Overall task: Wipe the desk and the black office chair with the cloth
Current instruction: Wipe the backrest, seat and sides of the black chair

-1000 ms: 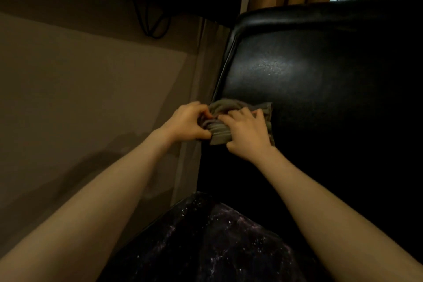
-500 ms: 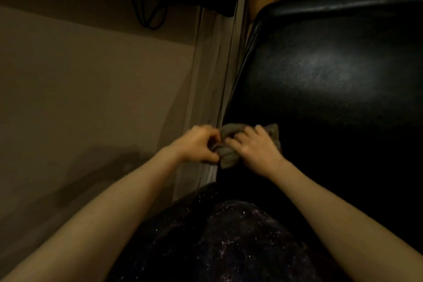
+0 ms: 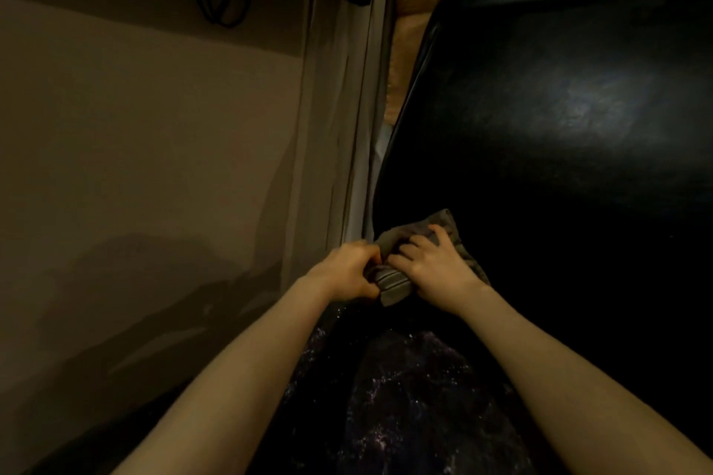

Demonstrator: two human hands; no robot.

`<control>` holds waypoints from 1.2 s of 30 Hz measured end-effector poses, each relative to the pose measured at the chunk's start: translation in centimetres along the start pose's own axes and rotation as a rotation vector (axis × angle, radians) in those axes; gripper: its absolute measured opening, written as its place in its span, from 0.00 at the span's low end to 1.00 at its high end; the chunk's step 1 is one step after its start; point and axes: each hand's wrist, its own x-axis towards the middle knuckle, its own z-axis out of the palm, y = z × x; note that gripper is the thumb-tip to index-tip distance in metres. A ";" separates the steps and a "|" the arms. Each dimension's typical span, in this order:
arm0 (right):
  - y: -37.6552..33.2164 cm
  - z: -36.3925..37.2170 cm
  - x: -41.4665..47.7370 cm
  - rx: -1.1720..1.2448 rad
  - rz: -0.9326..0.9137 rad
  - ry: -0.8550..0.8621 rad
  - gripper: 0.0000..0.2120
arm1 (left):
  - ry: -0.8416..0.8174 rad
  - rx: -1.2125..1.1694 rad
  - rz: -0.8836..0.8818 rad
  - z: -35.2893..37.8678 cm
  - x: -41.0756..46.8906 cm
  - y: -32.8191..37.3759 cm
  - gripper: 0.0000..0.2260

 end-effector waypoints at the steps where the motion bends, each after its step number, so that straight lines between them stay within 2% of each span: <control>1: -0.4 0.7 -0.9 0.061 0.020 -0.048 0.25 | -0.045 0.010 0.024 0.4 -0.2 0.3 0.16; 4: -0.9 2.4 -4.4 0.216 0.076 -0.112 0.28 | -0.157 0.039 0.139 1.3 -0.7 1.7 0.16; 7: 0.1 2.3 -6.9 0.140 0.081 0.047 0.34 | -0.178 0.016 0.224 0.8 -0.4 3.7 0.18; 9: 1.1 1.3 -7.4 0.081 0.121 0.138 0.33 | -0.110 -0.001 0.270 -0.2 -0.1 4.8 0.17; 12: 2.6 -1.8 -7.4 -0.085 0.103 0.346 0.19 | 0.075 -0.023 0.324 -1.7 0.3 6.1 0.17; 13: 3.1 -2.6 -7.3 -0.134 0.122 0.372 0.19 | 0.135 -0.052 0.328 -2.1 0.3 6.4 0.17; 16: 3.5 -2.5 -7.5 -0.144 0.227 0.306 0.19 | 0.200 -0.114 0.309 -2.2 0.2 7.1 0.17; 18: 2.7 -1.7 -8.0 -0.102 0.230 0.200 0.25 | 0.081 -0.037 0.282 -0.9 0.2 7.3 0.16; 20: 1.8 -1.8 -9.0 -0.043 0.218 -0.003 0.29 | -0.059 0.054 0.269 1.0 -0.1 7.7 0.17; 23: 0.9 -1.7 -10.5 0.115 0.252 -0.229 0.23 | -0.203 0.074 0.269 2.8 -0.8 8.4 0.17; 25: 0.1 -1.9 -11.3 0.180 0.297 -0.251 0.21 | -0.250 0.045 0.281 2.6 -1.0 8.9 0.15; 28: 0.1 -3.7 -12.3 0.135 0.303 -0.213 0.21 | -0.240 0.078 0.349 0.4 -0.9 10.1 0.13; 30: 1.5 -5.7 -12.6 0.081 0.303 -0.125 0.22 | -0.149 0.110 0.405 -1.7 -0.4 11.4 0.13; 34: 5.0 -9.1 -13.0 -0.085 0.367 0.275 0.23 | 0.170 0.028 0.514 -5.4 0.4 14.5 0.13; 36: 6.3 -10.3 -13.9 -0.134 0.413 0.393 0.21 | 0.308 0.018 0.561 -6.3 0.3 16.4 0.13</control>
